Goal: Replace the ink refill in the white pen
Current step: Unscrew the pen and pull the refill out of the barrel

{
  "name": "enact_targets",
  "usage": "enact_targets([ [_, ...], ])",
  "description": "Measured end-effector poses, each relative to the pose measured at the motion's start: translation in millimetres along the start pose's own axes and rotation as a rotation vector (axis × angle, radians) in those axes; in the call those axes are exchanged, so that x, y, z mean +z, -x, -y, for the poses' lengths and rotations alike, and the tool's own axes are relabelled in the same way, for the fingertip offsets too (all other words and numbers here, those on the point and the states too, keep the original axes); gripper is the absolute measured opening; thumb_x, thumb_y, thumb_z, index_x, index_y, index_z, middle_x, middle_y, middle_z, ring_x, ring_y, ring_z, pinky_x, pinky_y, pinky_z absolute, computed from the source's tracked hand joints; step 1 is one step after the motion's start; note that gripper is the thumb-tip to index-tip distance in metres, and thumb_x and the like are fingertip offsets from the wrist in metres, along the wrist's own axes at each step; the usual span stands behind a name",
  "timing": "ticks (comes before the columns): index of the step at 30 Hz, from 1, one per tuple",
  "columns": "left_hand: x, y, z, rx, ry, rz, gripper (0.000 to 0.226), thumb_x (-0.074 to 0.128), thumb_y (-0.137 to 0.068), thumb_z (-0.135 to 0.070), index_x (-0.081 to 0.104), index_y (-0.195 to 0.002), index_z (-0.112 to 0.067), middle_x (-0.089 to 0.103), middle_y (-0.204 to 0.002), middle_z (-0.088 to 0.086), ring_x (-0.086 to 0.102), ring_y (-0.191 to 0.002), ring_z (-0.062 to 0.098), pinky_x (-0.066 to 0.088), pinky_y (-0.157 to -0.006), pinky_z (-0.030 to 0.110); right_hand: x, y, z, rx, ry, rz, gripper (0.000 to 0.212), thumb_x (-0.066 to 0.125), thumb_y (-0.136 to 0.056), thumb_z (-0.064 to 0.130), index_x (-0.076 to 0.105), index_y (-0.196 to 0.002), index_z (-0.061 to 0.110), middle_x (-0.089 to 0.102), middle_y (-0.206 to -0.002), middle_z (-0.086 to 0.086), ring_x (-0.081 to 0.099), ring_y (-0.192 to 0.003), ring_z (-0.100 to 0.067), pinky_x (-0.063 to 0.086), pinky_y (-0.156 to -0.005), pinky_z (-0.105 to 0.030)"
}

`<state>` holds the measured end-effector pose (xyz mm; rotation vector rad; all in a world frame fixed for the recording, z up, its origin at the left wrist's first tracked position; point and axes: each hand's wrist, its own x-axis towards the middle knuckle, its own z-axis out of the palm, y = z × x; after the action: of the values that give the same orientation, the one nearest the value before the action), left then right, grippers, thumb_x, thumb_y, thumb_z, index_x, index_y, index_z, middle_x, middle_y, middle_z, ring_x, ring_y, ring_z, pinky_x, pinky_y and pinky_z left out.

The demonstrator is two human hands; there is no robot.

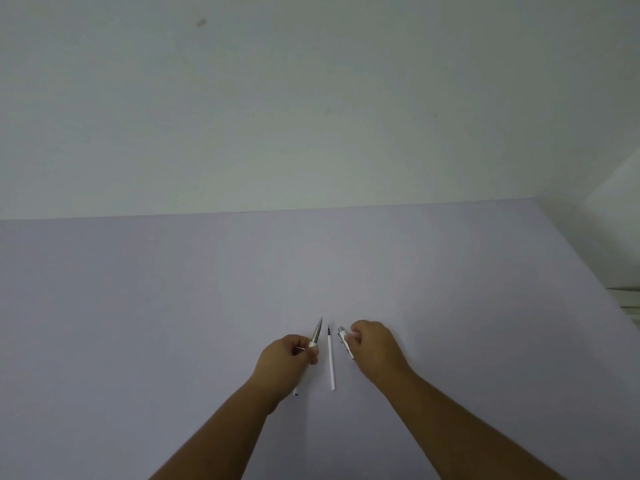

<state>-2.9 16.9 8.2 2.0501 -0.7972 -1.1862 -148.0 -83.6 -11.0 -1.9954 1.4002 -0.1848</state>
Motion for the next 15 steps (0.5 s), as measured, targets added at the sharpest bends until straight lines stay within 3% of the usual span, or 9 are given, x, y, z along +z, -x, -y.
enact_targets([
  [2, 0, 3, -1, 0.045, -0.04, -0.012, 0.013, 0.057, -0.09, -0.032, 0.064, -0.08, -0.027, 0.071, -0.087, -0.001, 0.063, -0.079, 0.018, 0.048, -0.063, 0.022, -6, 3, 8, 0.031, -0.186, -0.019, 0.037, 0.053, -0.089, 0.04, 0.049, -0.061, 0.017, 0.048, -0.061, 0.003, 0.044, -0.057, -0.013, 0.035, -0.055, -0.024],
  [5, 2, 9, -4, 0.147, -0.116, -0.05, 0.011, 0.054, -0.092, -0.034, 0.062, -0.09, -0.026, 0.068, -0.083, -0.004, 0.065, -0.075, 0.017, 0.05, -0.066, 0.024, -13, 12, 28, 0.152, -0.53, 0.099, 0.046, 0.061, -0.08, 0.055, 0.064, -0.071, 0.01, 0.056, -0.062, 0.002, 0.048, -0.056, -0.011, 0.042, -0.057, -0.023],
  [7, 3, 14, -7, 0.197, -0.12, -0.063, 0.011, 0.053, -0.093, -0.034, 0.061, -0.094, -0.026, 0.065, -0.079, -0.008, 0.062, -0.068, 0.01, 0.049, -0.063, 0.019, -15, 17, 36, 0.159, -0.583, 0.138, 0.038, 0.067, -0.078, 0.048, 0.065, -0.071, 0.011, 0.055, -0.06, 0.002, 0.046, -0.053, -0.011, 0.042, -0.055, -0.024],
  [11, 2, 24, -10, 0.185, -0.051, -0.063, 0.021, 0.053, -0.093, -0.036, 0.065, -0.08, -0.024, 0.06, -0.067, -0.007, 0.051, -0.06, 0.007, 0.044, -0.06, 0.019, -23, 23, 43, 0.131, -0.678, 0.155, 0.02, 0.066, -0.084, 0.03, 0.068, -0.072, 0.014, 0.058, -0.061, 0.004, 0.049, -0.057, -0.01, 0.042, -0.056, -0.022],
  [15, -6, 33, -18, 0.04, 0.298, 0.114, 0.027, 0.053, -0.094, -0.031, 0.074, -0.086, -0.015, 0.061, -0.061, -0.007, 0.047, -0.052, 0.007, 0.043, -0.053, 0.02, -31, 28, 50, 0.074, -0.77, 0.196, 0.013, 0.063, -0.086, 0.02, 0.07, -0.075, 0.018, 0.061, -0.061, 0.008, 0.052, -0.058, -0.007, 0.043, -0.054, -0.017],
])
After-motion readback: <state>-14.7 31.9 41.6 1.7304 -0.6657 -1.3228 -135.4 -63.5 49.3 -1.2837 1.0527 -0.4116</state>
